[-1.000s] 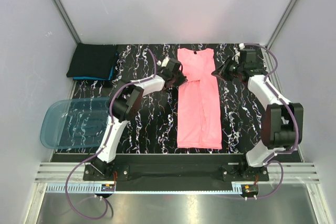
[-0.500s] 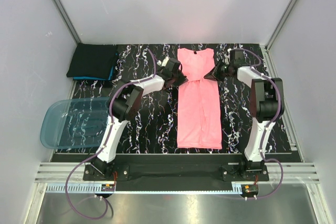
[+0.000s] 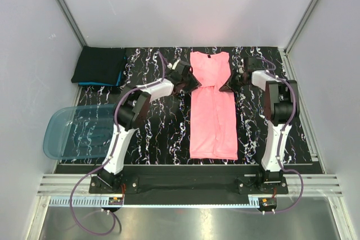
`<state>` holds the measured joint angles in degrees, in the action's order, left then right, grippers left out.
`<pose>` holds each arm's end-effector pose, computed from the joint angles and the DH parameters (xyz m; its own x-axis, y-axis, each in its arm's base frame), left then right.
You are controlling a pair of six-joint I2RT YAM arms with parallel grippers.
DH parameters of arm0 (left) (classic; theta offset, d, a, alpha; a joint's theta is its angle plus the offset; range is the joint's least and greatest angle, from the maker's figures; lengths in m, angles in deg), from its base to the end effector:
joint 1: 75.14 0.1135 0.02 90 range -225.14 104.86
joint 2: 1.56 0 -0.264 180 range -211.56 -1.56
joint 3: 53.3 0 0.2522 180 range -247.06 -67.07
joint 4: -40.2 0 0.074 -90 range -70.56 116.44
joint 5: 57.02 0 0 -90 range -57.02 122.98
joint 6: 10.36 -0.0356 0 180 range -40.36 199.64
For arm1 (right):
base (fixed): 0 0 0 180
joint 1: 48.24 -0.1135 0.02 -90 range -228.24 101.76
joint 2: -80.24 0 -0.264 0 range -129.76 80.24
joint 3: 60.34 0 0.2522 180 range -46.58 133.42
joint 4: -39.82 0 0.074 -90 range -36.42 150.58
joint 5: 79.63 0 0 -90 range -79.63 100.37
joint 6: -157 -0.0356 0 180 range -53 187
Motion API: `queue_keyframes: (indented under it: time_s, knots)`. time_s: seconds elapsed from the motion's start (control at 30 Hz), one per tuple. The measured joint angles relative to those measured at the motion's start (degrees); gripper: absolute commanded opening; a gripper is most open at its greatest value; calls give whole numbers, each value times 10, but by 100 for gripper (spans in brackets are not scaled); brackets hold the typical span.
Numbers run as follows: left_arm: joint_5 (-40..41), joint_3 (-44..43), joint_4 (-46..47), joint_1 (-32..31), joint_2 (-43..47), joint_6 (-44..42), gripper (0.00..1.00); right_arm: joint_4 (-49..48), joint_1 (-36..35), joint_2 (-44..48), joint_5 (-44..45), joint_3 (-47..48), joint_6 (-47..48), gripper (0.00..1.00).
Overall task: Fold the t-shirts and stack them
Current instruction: Fold the tshirt
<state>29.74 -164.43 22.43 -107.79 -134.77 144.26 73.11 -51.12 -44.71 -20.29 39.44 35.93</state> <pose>0.4355 -0.2815 0.1409 -0.7509 -0.5902 -0.2963 -0.2409 0.6626 -0.7092 0.4527 0.0410 0.1335 -0.8889 0.3998 -0.2238 0.1741 0.7465 0.6422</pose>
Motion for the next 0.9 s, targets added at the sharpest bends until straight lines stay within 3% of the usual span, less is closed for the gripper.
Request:
queue_keyframes:
  time_s: [0.27, 0.43, 0.63, 0.9]
  knots:
    - [7, 75, -88, -26, 163, -90, 36, 23, 0, 44, 17, 10, 5, 3]
    - [-6, 134, -92, -105, 263, -141, 40, 29, 0, 39, 21, 15, 9, 0]
    - [-34, 185, -109, -192, 272, -163, 41, 23, 0, 15, 13, 48, 10, 0]
    - [-39, 193, -126, -219, 249, -163, 41, -1, 0, -24, -22, 87, 2, 0]
